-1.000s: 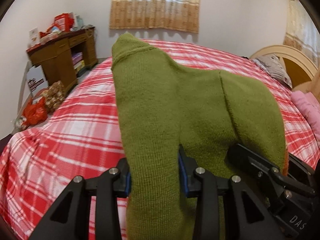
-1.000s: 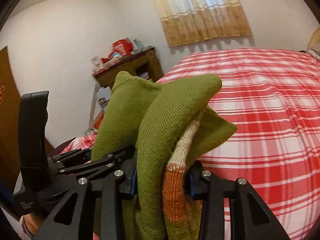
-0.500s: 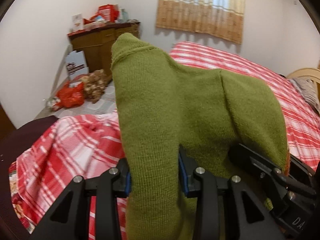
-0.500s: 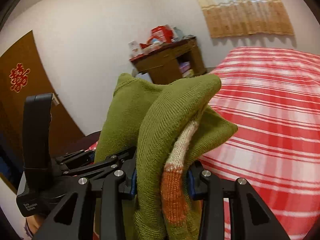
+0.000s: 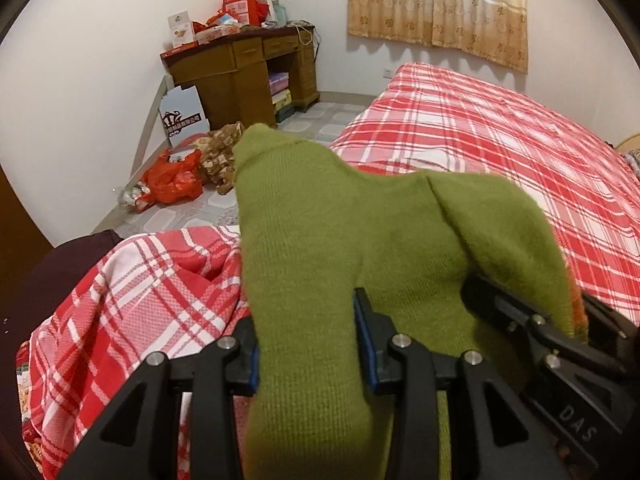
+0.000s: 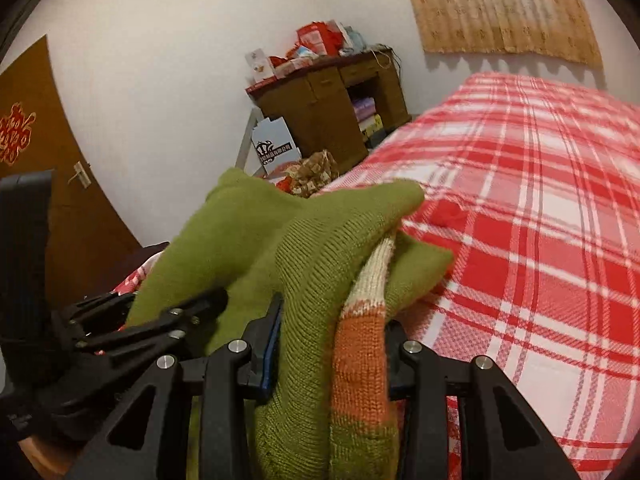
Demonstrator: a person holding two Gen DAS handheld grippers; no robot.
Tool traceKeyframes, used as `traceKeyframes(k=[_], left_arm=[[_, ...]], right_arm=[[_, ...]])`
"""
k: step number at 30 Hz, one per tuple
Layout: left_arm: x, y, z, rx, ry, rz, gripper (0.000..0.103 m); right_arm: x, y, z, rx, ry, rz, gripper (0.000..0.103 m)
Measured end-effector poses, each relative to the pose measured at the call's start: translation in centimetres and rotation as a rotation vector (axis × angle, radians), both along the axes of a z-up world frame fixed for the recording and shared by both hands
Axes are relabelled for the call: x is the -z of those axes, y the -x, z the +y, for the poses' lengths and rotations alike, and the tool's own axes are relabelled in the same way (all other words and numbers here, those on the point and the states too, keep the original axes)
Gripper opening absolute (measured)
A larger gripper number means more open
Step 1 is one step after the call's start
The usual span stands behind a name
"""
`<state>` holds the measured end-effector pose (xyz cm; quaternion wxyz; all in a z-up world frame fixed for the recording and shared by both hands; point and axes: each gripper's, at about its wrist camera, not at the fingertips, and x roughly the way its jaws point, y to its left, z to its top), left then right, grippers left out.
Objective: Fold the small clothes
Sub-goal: 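Lift the folded sweater with both tools and carry it toward the bed edge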
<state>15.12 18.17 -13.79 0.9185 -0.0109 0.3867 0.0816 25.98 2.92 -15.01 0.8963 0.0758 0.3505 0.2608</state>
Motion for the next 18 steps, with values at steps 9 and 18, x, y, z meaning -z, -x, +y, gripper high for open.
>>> traceKeyframes(k=[9, 18], left_arm=[[-0.2, 0.7, 3.4, 0.008, 0.168, 0.020, 0.053], [-0.8, 7.9, 4.6, 0.104, 0.299, -0.038, 0.058]], right_arm=[[0.7, -1.3, -2.6, -0.005, -0.099, 0.185, 0.061], [1.6, 5.7, -4.7, -0.101, -0.064, 0.190, 0.065]])
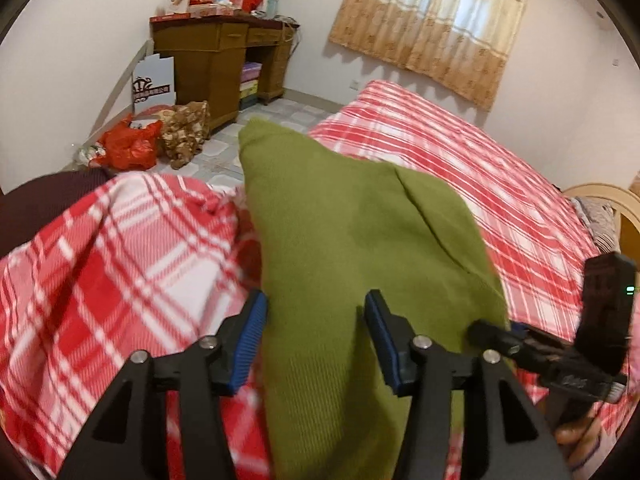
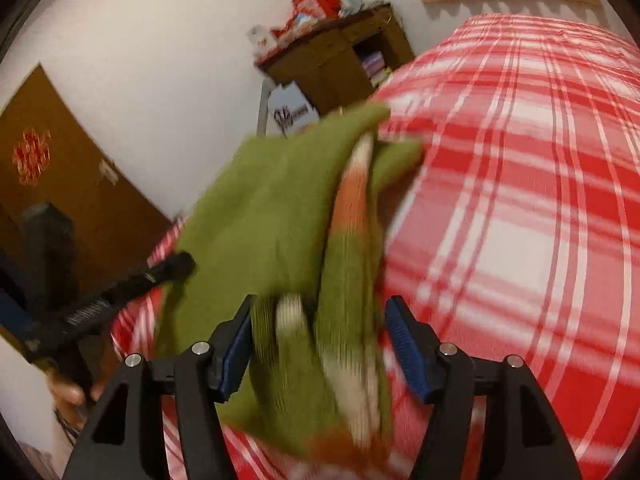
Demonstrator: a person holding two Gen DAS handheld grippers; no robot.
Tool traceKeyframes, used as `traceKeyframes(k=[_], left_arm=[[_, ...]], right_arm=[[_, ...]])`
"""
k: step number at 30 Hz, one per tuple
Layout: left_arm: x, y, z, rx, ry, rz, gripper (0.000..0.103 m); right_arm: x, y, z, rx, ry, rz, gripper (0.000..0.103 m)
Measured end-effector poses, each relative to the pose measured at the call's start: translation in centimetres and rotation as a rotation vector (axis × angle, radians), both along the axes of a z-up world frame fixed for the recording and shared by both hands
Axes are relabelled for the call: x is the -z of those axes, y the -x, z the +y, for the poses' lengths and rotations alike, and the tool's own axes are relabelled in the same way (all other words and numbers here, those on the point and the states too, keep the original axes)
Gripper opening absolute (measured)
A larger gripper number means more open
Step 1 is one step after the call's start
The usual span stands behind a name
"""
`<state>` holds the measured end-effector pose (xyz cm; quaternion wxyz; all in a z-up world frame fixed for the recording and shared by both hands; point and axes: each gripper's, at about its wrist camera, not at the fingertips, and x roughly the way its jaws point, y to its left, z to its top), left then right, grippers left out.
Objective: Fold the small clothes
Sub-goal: 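Lift the folded sweater with both tools and carry it toward the bed edge, then lower the folded sweater onto the bedspread and open both tools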
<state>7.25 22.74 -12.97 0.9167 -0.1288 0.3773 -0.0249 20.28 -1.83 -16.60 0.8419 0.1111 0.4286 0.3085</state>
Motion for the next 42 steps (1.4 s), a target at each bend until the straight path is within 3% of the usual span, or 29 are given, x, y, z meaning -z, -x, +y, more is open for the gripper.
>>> traceKeyframes(k=[2, 7, 9, 11, 14, 18, 23, 25, 29, 33, 35, 37, 39, 42], left_arm=[[0.3, 1.0, -0.5, 0.016, -0.001, -0.012, 0.063], [1.5, 1.4, -1.0, 0.034, 0.060, 0.030, 0.066], [1.7, 1.2, -1.1, 0.025, 0.061, 0.044, 0.066], [1.5, 0.9, -1.4, 0.009, 0.026, 0.061, 0.050], [0.9, 1.0, -2.0, 0.004, -0.050, 0.082, 0.037], [-0.1, 2.0, -2.1, -0.012, -0.139, 0.077, 0.035], [0.1, 2.6, -1.7, -0.012, -0.167, 0.092, 0.035], [0.6, 2.7, -1.9, -0.004, -0.181, 0.100, 0.037], [0.9, 3.5, -2.2, -0.017, -0.226, 0.087, 0.040], [0.0, 4.7, -2.6, -0.051, -0.280, 0.045, 0.042], [-0.6, 5.4, -2.9, -0.074, -0.320, 0.013, 0.057], [-1.7, 6.3, -2.9, -0.093, -0.325, -0.029, 0.073], [-2.9, 7.3, -2.8, -0.107, -0.329, -0.075, 0.079], [-4.7, 8.9, -3.2, -0.128, -0.381, -0.141, 0.094]], right_arm=[[0.3, 1.6, 0.2, -0.003, 0.030, -0.065, 0.065], [0.4, 3.4, 1.4, -0.002, 0.073, -0.076, 0.063], [0.2, 3.5, 1.8, 0.004, 0.076, -0.054, 0.036], [0.6, 3.1, 0.7, 0.029, -0.037, 0.036, 0.030], [1.3, 2.8, -0.3, 0.065, -0.176, 0.152, 0.028], [1.3, 4.0, -0.4, 0.041, -0.320, 0.238, 0.028], [2.7, 5.4, -0.8, 0.120, -0.246, 0.244, 0.028], [3.4, 5.8, -1.7, 0.136, -0.262, 0.234, 0.028], [2.6, 7.7, -2.2, 0.153, -0.184, 0.153, 0.030], [-0.1, 10.9, -2.5, 0.214, -0.083, 0.048, 0.036], [-2.2, 12.7, -2.4, 0.246, -0.008, -0.057, 0.037], [-4.7, 14.7, -1.9, 0.283, 0.075, -0.180, 0.047], [-6.8, 16.4, -1.7, 0.318, 0.112, -0.281, 0.077], [-9.3, 18.8, -1.4, 0.340, 0.131, -0.396, 0.079]])
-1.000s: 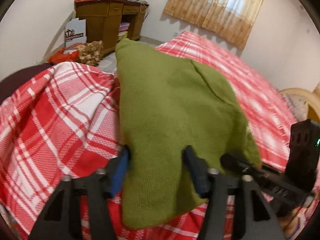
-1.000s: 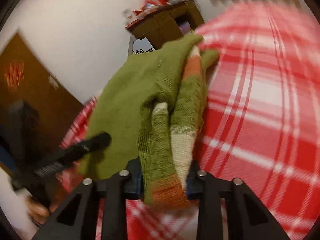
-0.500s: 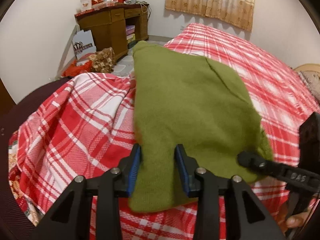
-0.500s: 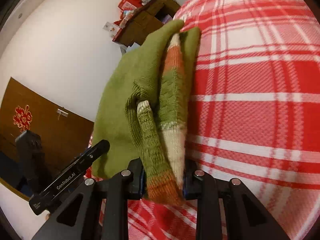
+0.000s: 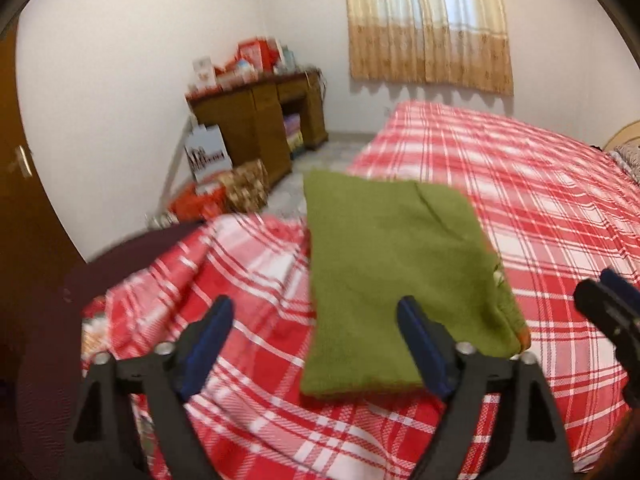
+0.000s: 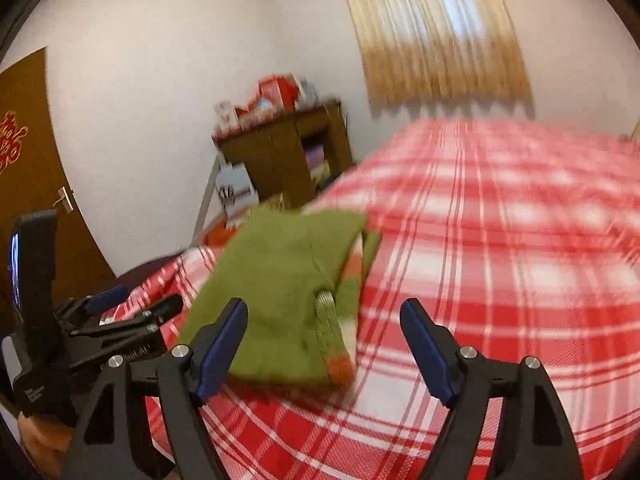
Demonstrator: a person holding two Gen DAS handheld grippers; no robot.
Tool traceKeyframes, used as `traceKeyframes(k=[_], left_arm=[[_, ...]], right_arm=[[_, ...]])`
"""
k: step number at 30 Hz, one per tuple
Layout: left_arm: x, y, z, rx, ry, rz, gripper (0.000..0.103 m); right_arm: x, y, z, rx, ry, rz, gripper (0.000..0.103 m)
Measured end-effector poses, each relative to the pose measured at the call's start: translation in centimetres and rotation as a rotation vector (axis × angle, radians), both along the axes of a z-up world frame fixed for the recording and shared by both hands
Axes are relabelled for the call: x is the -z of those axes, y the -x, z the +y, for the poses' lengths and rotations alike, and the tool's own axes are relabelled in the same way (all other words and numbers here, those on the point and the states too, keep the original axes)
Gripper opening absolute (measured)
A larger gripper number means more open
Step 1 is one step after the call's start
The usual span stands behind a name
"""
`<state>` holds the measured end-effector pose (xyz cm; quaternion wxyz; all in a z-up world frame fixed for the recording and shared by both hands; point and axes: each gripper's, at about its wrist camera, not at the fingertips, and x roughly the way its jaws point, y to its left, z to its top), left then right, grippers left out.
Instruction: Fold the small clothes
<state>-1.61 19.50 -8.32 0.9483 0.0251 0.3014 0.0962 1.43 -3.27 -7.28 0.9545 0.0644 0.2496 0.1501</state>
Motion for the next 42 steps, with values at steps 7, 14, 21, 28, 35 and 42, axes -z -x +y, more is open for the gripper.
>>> traceKeyframes(k=[7, 14, 21, 28, 35, 42], left_arm=[[-4.3, 3.0, -0.5, 0.010, -0.016, -0.127, 0.103], [-6.6, 4.8, -1.3, 0.013, -0.039, -0.197, 0.103], [-7.2, 5.8, -1.7, 0.006, -0.036, -0.223, 0.103], [-7.1, 5.8, -2.1, -0.007, -0.069, -0.224, 0.103], [-6.9, 5.6, -2.0, -0.016, -0.055, -0.205, 0.103], [-7.0, 5.8, -2.1, -0.014, -0.061, -0.208, 0.103]], right_arm=[[-3.7, 2.8, 1.5, 0.025, 0.016, -0.098, 0.080], [-5.7, 4.5, 1.1, 0.080, -0.004, -0.183, 0.080], [-6.3, 5.4, 0.9, 0.093, -0.005, -0.199, 0.080], [-6.3, 5.6, 0.6, 0.103, -0.012, -0.208, 0.080], [-6.2, 5.5, 0.5, 0.112, -0.017, -0.200, 0.080], [-6.2, 5.5, 0.4, 0.110, -0.021, -0.196, 0.080]])
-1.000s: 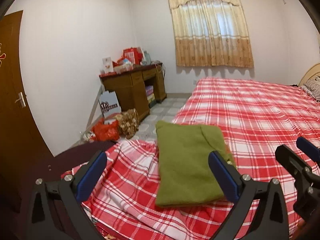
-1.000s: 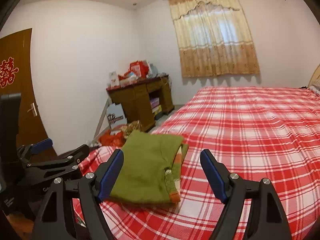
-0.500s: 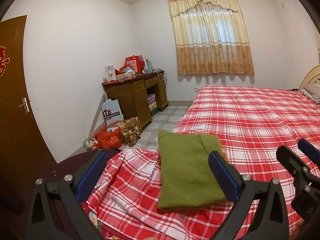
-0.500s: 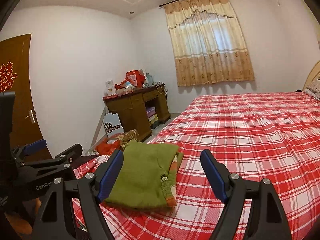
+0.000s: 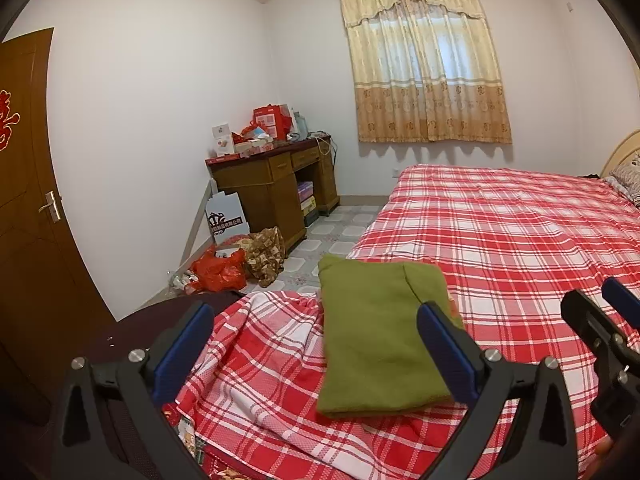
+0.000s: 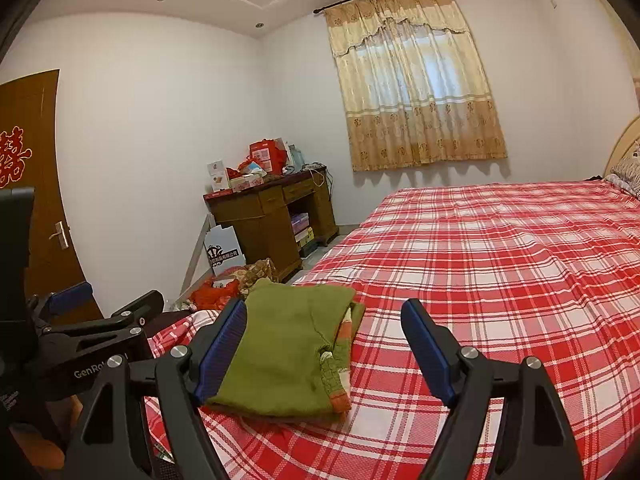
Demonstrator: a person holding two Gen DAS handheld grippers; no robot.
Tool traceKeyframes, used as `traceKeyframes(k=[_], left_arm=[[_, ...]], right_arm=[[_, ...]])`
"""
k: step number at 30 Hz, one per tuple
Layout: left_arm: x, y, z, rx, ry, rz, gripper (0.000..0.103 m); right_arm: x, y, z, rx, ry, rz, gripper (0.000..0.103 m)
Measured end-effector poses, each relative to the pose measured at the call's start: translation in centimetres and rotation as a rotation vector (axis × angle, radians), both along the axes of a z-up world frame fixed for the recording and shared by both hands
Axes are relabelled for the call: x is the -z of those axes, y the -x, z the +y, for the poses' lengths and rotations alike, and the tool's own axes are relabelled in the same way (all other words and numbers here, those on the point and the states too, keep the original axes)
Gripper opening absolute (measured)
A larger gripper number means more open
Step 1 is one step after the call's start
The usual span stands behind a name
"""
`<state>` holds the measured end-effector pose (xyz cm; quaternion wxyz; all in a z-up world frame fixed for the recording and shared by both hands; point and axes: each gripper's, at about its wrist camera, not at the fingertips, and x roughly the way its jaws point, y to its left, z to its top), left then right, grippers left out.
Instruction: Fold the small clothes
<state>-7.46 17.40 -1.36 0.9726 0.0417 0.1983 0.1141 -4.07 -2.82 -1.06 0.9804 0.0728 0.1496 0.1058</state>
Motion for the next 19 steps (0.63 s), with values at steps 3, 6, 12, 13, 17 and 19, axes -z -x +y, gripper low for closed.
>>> traceKeyframes(k=[3, 6, 12, 13, 17, 19], left_arm=[[0.0, -0.1, -0.1, 0.000, -0.004, 0.004, 0.103], [0.1, -0.2, -0.2, -0.004, -0.006, 0.010, 0.103], [0.3, -0.7, 0.3, -0.020, 0.025, 0.035, 0.103], [0.4, -0.7, 0.4, -0.012, 0.032, 0.035, 0.103], [0.9, -1.2, 0.7, 0.028, 0.062, 0.052, 0.103], [1.1, -1.5, 0.8, 0.013, 0.045, 0.059, 0.103]], right_arm=[[0.1, -0.1, -0.2, 0.003, -0.004, 0.006, 0.080], [0.2, 0.0, -0.4, 0.010, -0.010, 0.006, 0.080], [0.4, 0.1, -0.5, 0.015, -0.014, 0.008, 0.080], [0.4, 0.1, -0.5, 0.015, -0.014, 0.009, 0.080], [0.6, 0.0, -0.5, 0.011, -0.018, 0.017, 0.080], [0.7, -0.1, -0.7, 0.010, -0.027, 0.022, 0.080]])
